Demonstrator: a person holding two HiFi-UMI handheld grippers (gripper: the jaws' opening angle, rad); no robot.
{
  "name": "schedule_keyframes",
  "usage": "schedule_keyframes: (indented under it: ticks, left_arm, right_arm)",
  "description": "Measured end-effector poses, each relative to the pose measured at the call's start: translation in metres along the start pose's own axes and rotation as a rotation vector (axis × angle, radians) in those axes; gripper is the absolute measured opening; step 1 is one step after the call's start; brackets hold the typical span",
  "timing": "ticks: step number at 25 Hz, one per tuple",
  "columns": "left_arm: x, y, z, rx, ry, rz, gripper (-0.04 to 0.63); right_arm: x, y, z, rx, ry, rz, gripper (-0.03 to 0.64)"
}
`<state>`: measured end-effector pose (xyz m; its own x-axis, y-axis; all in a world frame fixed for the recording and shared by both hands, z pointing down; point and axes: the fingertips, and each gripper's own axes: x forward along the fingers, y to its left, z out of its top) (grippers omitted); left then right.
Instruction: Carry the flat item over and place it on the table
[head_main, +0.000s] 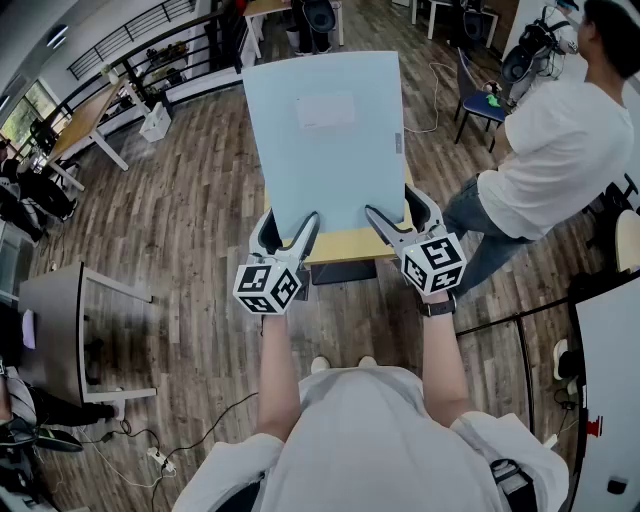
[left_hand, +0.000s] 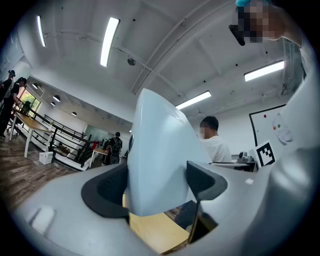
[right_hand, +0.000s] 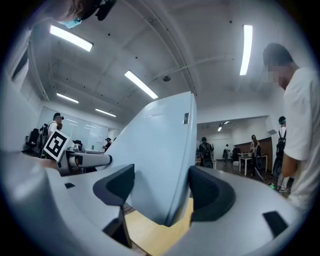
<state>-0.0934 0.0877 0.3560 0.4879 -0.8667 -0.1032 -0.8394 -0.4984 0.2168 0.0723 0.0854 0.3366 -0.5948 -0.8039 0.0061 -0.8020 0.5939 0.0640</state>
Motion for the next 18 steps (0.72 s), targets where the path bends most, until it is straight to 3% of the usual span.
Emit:
schedule_keyframes:
  ticks: [10, 18]
  left_arm:
    - [0.024, -0.036, -0.02, -0.005, 0.022, 0.003, 0.376]
    - [0.038, -0.033, -0.045, -0.05, 0.061, 0.035, 0.376]
  right_arm:
    - [-0.026, -0.039, -0.012, 0.012, -0.017, -0.007, 0.329]
    - [-0.019, -0.056, -0.034, 0.041, 0.006, 0.008, 0.329]
